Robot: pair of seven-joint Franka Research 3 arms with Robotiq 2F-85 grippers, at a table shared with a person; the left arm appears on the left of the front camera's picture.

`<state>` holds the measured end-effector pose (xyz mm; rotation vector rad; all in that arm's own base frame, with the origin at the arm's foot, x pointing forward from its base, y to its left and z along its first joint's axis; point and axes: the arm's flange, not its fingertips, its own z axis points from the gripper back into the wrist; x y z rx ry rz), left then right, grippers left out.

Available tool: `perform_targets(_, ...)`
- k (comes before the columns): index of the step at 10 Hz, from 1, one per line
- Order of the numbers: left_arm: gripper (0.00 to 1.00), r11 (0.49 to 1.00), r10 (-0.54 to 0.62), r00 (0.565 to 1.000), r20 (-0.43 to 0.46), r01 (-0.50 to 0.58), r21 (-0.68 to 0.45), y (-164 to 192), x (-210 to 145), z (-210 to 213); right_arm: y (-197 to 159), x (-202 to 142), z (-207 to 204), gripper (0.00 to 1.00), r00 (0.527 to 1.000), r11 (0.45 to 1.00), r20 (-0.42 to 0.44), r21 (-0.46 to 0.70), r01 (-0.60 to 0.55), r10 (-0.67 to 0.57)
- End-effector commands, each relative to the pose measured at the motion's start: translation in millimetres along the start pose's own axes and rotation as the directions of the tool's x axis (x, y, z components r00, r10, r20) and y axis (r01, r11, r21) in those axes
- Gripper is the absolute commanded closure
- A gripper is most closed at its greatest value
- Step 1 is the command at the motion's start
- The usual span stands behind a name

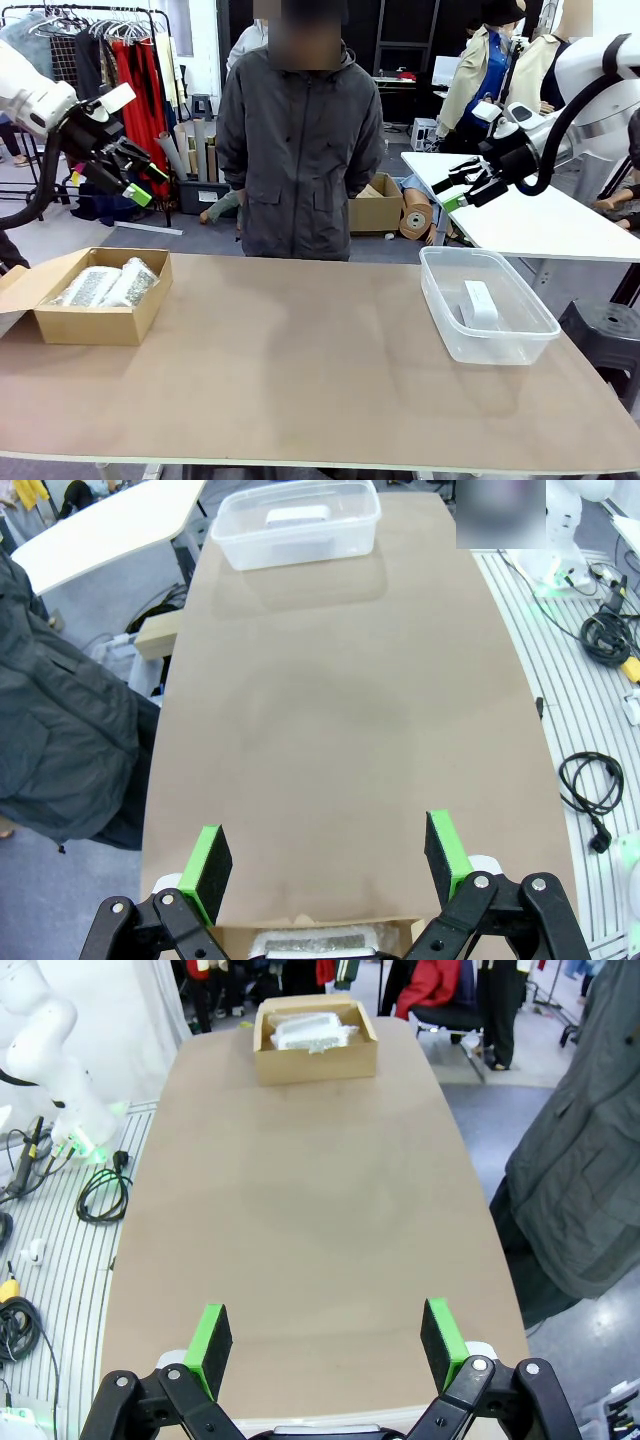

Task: Separate and place wrapped and unwrapped clocks.
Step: If the picked Digital clock is wrapped, place it in the Package Box ; if not, place it in the Organizing box.

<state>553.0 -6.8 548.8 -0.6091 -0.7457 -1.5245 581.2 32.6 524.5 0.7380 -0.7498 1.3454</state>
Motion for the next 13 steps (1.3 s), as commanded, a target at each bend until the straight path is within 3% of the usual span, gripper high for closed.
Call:
perform_targets(1,0.0,1.0,-0.003,1.0,0.001,0.003,0.003,-2.0,0.8,0.5,-0.7,0.6,0.4,0.0,1.0,1.0,-0.001,-0.008,-0.002,0.002)
perform_targets(13,0.0,1.0,-0.003,1.0,0.001,0.003,0.003,-2.0,0.8,0.5,-0.7,0.6,0.4,0.0,1.0,1.0,-0.001,-0.008,-0.002,0.002)
